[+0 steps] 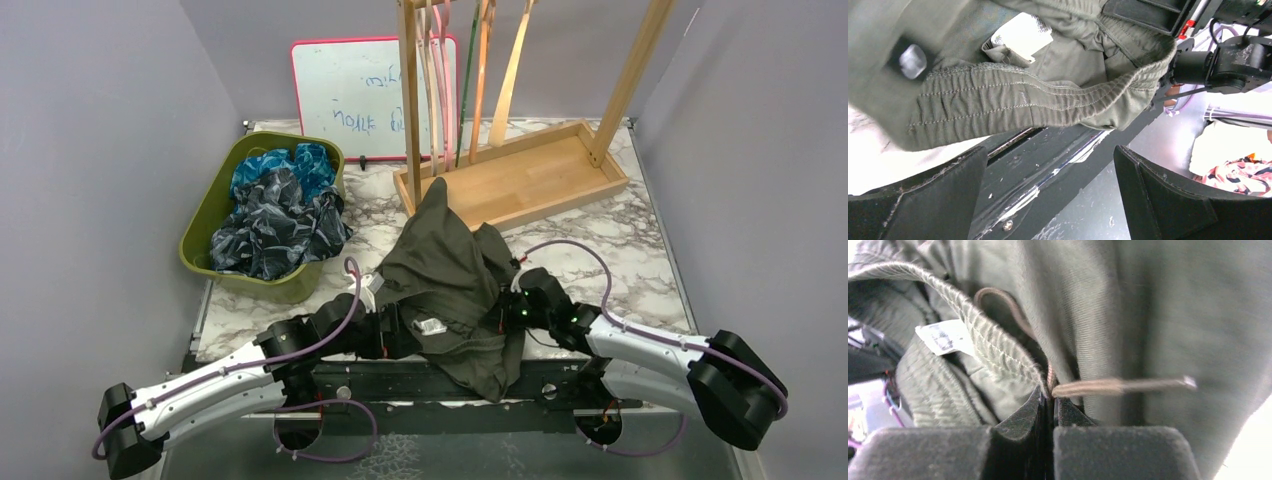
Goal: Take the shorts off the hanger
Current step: Pick up the shorts at the center of the board.
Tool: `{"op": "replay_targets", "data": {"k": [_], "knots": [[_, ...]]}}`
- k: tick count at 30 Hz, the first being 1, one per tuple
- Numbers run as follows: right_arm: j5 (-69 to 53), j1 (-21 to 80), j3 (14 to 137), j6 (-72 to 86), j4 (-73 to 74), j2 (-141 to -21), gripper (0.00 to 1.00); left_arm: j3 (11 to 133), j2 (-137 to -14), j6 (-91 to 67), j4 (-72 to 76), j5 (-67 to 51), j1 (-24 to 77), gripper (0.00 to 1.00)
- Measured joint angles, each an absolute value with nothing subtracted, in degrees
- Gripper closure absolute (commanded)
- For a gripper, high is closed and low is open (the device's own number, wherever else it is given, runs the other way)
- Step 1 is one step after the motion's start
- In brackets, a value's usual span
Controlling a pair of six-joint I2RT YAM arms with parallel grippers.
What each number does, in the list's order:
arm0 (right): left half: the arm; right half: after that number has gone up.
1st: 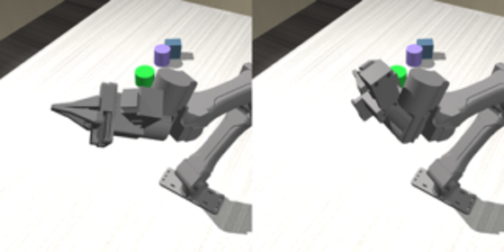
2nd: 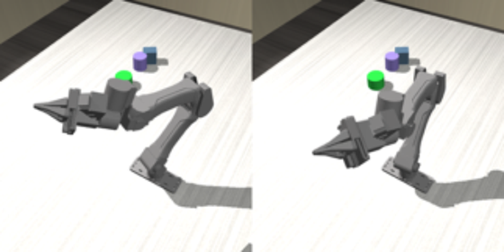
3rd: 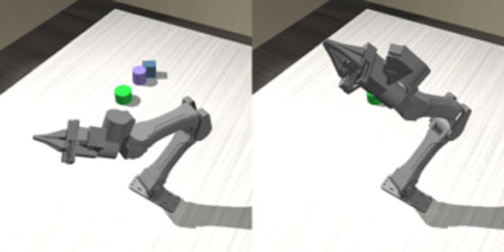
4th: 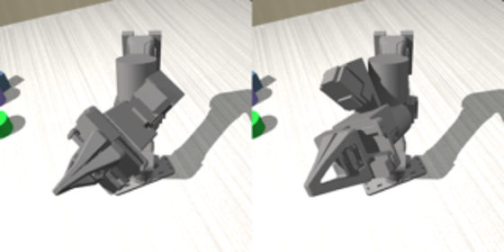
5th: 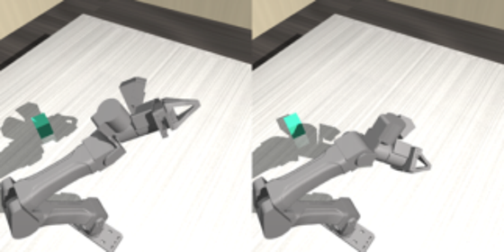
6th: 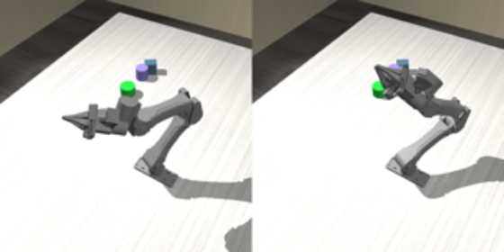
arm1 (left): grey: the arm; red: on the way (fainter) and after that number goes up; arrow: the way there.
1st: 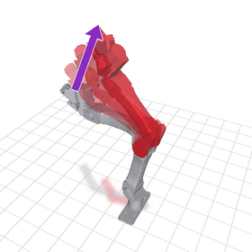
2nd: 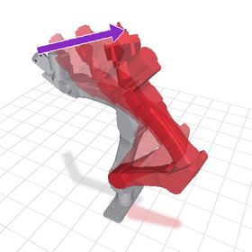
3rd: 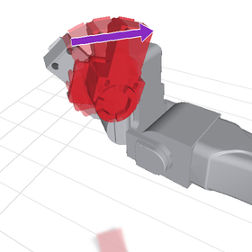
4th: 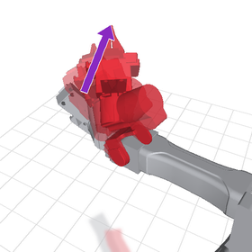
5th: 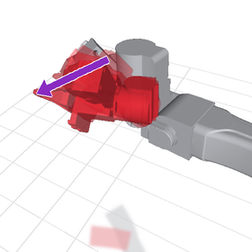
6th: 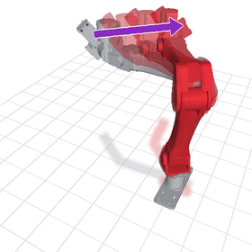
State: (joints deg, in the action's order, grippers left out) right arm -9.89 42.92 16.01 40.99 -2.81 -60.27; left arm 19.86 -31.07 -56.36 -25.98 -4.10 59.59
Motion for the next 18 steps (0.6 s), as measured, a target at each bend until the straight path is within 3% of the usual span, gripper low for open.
{"op": "replay_targets", "data": {"k": [7,18], "knots": [[-6.1,42.9,11.5,47.1,-8.0,-59.6,0.99,16.2,-35.9,-60.2,-18.3,-4.1,59.6,0.01],[-13.8,42.8,7.2,47.7,-17.3,-59.6,0.98,12.1,-46.2,-68.8,1.5,5.6,60.9,0.01]]}}
